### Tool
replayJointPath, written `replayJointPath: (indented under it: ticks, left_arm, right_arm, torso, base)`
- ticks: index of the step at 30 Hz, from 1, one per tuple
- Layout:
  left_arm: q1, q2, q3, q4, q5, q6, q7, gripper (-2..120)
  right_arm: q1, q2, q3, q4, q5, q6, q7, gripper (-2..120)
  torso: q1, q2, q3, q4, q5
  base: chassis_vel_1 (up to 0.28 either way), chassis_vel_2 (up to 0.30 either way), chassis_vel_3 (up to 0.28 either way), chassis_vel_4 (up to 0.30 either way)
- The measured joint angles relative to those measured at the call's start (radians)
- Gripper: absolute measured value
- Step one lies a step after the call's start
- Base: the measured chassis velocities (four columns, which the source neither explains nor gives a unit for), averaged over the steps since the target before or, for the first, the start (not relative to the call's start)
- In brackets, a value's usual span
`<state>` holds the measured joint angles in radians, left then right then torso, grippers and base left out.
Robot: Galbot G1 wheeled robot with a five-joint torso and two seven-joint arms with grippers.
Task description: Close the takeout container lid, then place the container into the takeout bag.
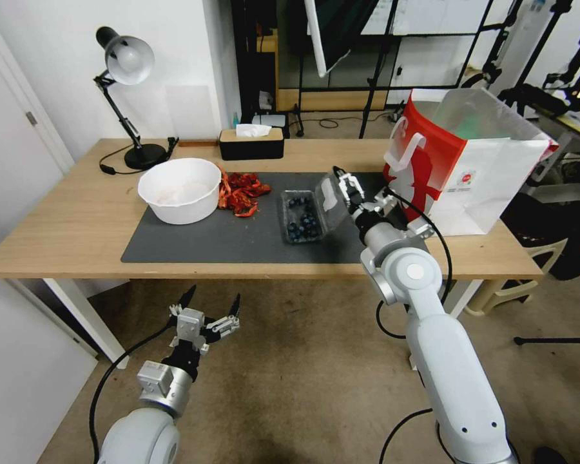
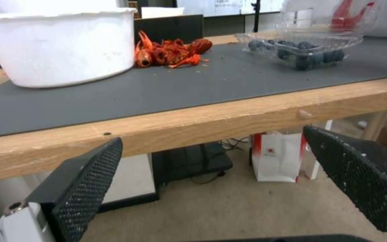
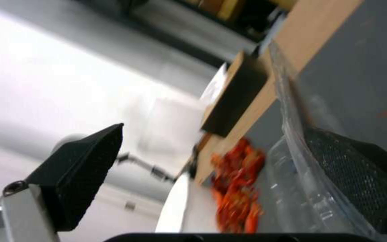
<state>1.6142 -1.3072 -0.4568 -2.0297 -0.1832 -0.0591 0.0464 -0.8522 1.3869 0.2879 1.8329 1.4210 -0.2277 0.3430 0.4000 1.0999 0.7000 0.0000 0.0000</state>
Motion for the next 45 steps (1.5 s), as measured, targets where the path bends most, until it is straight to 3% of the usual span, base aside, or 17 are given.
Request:
replayJointPath:
  ticks: [9, 18, 26, 33, 34, 36, 39, 45]
  left_arm:
    - [0.007, -0.003, 0.007, -0.001, 0.008, -0.001, -0.003, 100]
    - [0.006, -0.007, 0.021, 0.003, 0.017, -0.006, -0.007, 100]
    - [0.001, -0.003, 0.022, 0.007, 0.017, -0.007, -0.008, 100]
    - [-0.009, 0.003, 0.021, 0.006, 0.01, -0.006, -0.013, 100]
    - [-0.011, 0.005, 0.02, 0.002, 0.004, -0.006, -0.014, 100]
    - [-0.012, 0.006, 0.02, -0.001, 0.0, -0.006, -0.014, 100]
    - [-0.014, 0.014, 0.019, -0.028, -0.043, 0.006, -0.012, 100]
    - [-0.027, 0.023, 0.018, -0.061, -0.107, 0.035, -0.01, 100]
  right_arm:
    - [0.037, -0.002, -0.059, -0.069, 0.015, -0.099, -0.078, 100]
    - [0.066, 0.016, -0.068, -0.128, 0.105, -0.177, 0.008, 100]
    - [0.08, 0.02, -0.063, -0.148, 0.134, -0.178, 0.04, 100]
    - [0.089, 0.027, -0.062, -0.158, 0.149, -0.171, 0.059, 84]
    - [0.09, 0.03, -0.061, -0.159, 0.149, -0.171, 0.064, 75]
    - [0.09, 0.031, -0.061, -0.16, 0.149, -0.17, 0.067, 73]
    - [0.092, 0.032, -0.059, -0.166, 0.149, -0.173, 0.091, 57]
    - [0.092, 0.031, -0.055, -0.173, 0.149, -0.177, 0.109, 40]
  torso:
    - [0.0, 0.0, 0.0, 0.0, 0.0]
    - [0.0, 0.0, 0.0, 0.0, 0.0]
    - [0.0, 0.0, 0.0, 0.0, 0.0]
    - [0.0, 0.0, 0.0, 0.0, 0.0]
    - [0.0, 0.0, 0.0, 0.0, 0.0]
    - [0.0, 0.0, 0.0, 0.0, 0.0]
    - [0.0, 0.0, 0.0, 0.0, 0.0]
    - [0.0, 0.0, 0.0, 0.0, 0.0]
  base:
    - [0.0, 0.0, 0.0, 0.0]
    - [0.0, 0.0, 0.0, 0.0]
    - [0.0, 0.0, 0.0, 0.0]
    - [0.0, 0.0, 0.0, 0.0]
    - [0.0, 0.0, 0.0, 0.0]
    - [0.0, 0.0, 0.0, 0.0]
    - [0.0, 0.0, 0.0, 0.0]
    - [0.0, 0.0, 0.0, 0.0]
